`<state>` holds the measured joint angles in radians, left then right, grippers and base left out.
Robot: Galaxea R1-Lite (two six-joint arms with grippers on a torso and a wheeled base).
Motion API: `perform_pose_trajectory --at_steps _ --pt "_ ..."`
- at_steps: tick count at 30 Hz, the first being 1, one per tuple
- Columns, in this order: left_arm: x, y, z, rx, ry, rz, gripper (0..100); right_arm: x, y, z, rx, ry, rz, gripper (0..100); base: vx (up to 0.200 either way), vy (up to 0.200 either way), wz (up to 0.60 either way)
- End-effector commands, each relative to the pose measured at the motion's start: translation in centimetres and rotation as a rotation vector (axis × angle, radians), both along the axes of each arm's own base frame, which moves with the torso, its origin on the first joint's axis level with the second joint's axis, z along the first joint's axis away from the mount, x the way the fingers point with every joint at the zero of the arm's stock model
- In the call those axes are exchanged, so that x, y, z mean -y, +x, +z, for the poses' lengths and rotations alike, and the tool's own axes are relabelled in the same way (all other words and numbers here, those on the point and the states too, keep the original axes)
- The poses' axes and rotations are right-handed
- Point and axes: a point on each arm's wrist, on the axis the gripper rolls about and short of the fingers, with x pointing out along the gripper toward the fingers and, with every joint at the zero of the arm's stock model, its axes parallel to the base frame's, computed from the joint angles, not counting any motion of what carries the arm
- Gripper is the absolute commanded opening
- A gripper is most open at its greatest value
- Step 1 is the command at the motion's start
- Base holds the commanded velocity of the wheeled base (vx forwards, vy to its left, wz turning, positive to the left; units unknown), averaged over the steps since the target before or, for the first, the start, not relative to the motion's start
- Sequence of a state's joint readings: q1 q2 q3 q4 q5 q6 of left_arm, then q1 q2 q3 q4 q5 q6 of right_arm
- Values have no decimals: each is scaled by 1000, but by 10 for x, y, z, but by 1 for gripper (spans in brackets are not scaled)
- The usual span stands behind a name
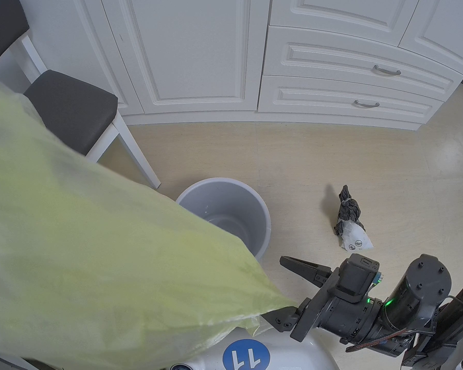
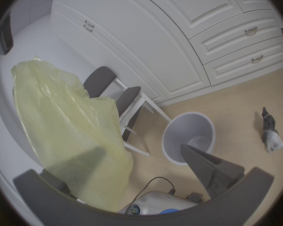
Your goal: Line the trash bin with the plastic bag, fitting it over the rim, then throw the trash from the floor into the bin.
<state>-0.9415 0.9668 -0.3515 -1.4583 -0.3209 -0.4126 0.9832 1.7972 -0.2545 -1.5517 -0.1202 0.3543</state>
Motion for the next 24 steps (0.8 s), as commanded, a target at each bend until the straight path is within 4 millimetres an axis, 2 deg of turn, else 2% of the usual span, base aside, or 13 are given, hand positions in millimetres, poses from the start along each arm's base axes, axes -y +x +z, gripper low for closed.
perform_pose_trajectory --at_steps 1,13,24 --pt "1 0 0 -2 2 0 0 -2 1 -4 -7 -10 1 100 0 0 0" --pt "2 1 -1 -4 6 0 0 -11 1 -8 -8 -11 -27 100 0 0 0" --pt "1 1 0 -3 4 0 0 -16 5 6 25 48 -96 100 0 0 0"
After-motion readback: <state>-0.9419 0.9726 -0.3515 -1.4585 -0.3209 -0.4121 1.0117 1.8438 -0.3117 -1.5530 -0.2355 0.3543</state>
